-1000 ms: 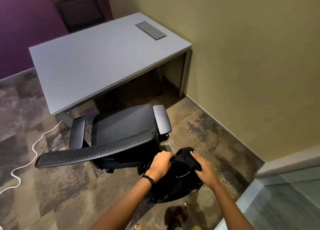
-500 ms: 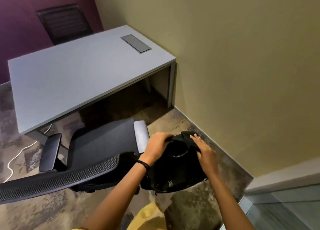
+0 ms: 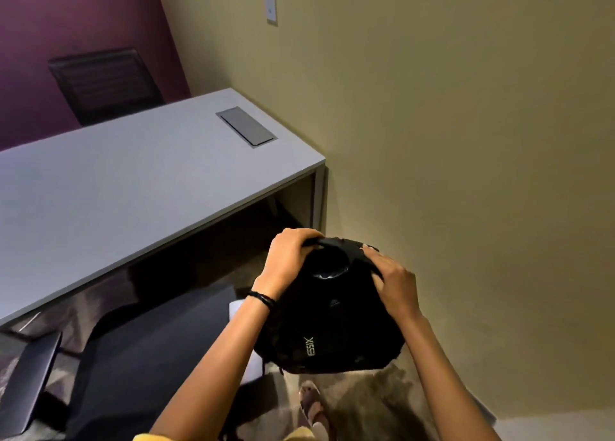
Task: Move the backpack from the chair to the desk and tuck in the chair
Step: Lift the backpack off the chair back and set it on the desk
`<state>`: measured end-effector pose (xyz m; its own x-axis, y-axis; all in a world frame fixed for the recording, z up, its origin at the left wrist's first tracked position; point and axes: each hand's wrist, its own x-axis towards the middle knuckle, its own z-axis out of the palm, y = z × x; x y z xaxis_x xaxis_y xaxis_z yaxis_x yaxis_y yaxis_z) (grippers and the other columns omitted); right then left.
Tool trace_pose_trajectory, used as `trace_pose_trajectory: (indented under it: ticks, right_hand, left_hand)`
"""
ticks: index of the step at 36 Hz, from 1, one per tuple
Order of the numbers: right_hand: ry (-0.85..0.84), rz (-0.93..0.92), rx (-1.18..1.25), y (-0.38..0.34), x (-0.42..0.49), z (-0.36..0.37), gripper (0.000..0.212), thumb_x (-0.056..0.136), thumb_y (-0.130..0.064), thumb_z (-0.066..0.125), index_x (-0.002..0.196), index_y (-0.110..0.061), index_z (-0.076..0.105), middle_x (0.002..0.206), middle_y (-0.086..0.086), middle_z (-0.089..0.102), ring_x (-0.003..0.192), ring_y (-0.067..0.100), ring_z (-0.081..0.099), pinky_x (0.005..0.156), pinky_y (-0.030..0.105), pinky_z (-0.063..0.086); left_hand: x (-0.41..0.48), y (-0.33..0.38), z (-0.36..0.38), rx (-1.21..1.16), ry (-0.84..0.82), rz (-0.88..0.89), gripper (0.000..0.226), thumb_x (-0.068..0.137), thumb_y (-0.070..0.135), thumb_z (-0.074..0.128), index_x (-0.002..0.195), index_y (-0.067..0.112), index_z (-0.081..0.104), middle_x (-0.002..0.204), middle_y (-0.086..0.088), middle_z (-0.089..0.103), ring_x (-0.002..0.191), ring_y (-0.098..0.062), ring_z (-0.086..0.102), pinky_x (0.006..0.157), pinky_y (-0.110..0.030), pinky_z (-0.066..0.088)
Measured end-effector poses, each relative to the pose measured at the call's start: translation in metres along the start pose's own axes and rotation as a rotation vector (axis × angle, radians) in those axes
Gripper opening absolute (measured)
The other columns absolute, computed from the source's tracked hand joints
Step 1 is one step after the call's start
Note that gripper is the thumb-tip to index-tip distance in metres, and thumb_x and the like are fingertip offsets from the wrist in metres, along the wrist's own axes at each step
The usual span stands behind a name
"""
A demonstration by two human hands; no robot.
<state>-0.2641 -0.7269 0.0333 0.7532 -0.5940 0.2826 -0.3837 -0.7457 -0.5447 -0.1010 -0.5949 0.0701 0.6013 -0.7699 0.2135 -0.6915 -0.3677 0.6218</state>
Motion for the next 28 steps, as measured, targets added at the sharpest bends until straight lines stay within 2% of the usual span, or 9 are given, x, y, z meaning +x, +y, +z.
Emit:
trace_pose_trajectory:
  ticks: [4, 7, 12, 16, 20, 23, 26, 28]
  right_hand:
    - [0.024, -0.059, 0.007, 0.007, 0.057, 0.008, 0.042, 0.077, 0.003, 0.07, 0.118, -0.005, 0.064, 0.114, 0.012, 0.069, 0.103, 0.029, 0.067, 0.085, 0.043, 0.054]
    - [0.046, -0.13, -0.032, 0.01, 0.1, 0.015, 0.043, 0.072, 0.006, 0.073, 0.114, -0.005, 0.067, 0.105, 0.013, 0.073, 0.09, 0.029, 0.071, 0.073, 0.04, 0.058]
    - [0.091, -0.207, -0.042, 0.0, 0.17, 0.023, 0.045, 0.069, 0.008, 0.074, 0.111, -0.004, 0.068, 0.099, 0.014, 0.074, 0.082, 0.03, 0.072, 0.069, 0.04, 0.058]
    - [0.153, -0.29, -0.063, -0.014, 0.225, 0.024, 0.044, 0.065, 0.006, 0.077, 0.107, -0.005, 0.07, 0.091, 0.013, 0.076, 0.071, 0.028, 0.073, 0.054, 0.036, 0.058]
    - [0.234, -0.405, -0.115, -0.031, 0.288, 0.022, 0.034, 0.069, -0.012, 0.061, 0.101, -0.005, 0.072, 0.079, 0.012, 0.076, 0.059, 0.025, 0.071, 0.044, 0.025, 0.053]
    - [0.287, -0.501, -0.143, -0.042, 0.334, 0.02, 0.039, 0.078, -0.026, 0.044, 0.097, -0.007, 0.073, 0.068, 0.008, 0.073, 0.05, 0.022, 0.067, 0.043, 0.017, 0.046]
    - [0.315, -0.574, -0.138, -0.05, 0.381, 0.018, 0.04, 0.078, -0.028, 0.041, 0.093, -0.009, 0.073, 0.059, 0.007, 0.07, 0.044, 0.021, 0.063, 0.043, 0.015, 0.039]
    - [0.31, -0.589, -0.124, -0.056, 0.411, 0.018, 0.039, 0.08, -0.029, 0.042, 0.092, -0.009, 0.073, 0.054, 0.006, 0.067, 0.041, 0.021, 0.06, 0.042, 0.011, 0.028]
  left_hand:
    - [0.056, -0.014, -0.004, -0.022, 0.046, 0.005, 0.015, 0.087, 0.013, 0.064, 0.096, 0.022, 0.072, 0.094, 0.003, 0.076, 0.091, -0.014, 0.07, 0.085, -0.03, 0.055]
    - [0.092, -0.027, -0.012, -0.008, 0.084, 0.012, 0.013, 0.087, 0.017, 0.064, 0.094, 0.026, 0.071, 0.093, 0.006, 0.076, 0.091, -0.012, 0.069, 0.082, -0.021, 0.049]
    - [0.148, -0.041, -0.037, -0.011, 0.157, -0.004, 0.014, 0.088, 0.017, 0.063, 0.093, 0.025, 0.073, 0.094, 0.004, 0.076, 0.091, -0.014, 0.069, 0.08, -0.013, 0.041]
    - [0.192, -0.05, -0.062, 0.117, 0.242, 0.018, 0.015, 0.09, 0.021, 0.059, 0.093, 0.027, 0.073, 0.096, 0.009, 0.076, 0.092, -0.012, 0.068, 0.076, -0.016, 0.038]
    - [0.243, -0.057, -0.09, 0.251, 0.347, 0.04, 0.015, 0.089, 0.023, 0.061, 0.095, 0.027, 0.074, 0.096, 0.007, 0.077, 0.092, -0.015, 0.069, 0.071, -0.02, 0.037]
    - [0.282, -0.064, -0.106, 0.269, 0.403, 0.044, 0.016, 0.089, 0.022, 0.062, 0.099, 0.024, 0.074, 0.101, 0.003, 0.077, 0.096, -0.02, 0.069, 0.077, -0.025, 0.046]
    - [0.323, -0.073, -0.122, 0.325, 0.456, 0.052, 0.016, 0.089, 0.025, 0.061, 0.1, 0.025, 0.074, 0.101, 0.004, 0.076, 0.095, -0.019, 0.069, 0.074, -0.024, 0.043]
    - [0.35, -0.077, -0.132, 0.342, 0.501, 0.043, 0.016, 0.089, 0.025, 0.061, 0.098, 0.027, 0.073, 0.099, 0.006, 0.076, 0.094, -0.017, 0.068, 0.071, -0.023, 0.039]
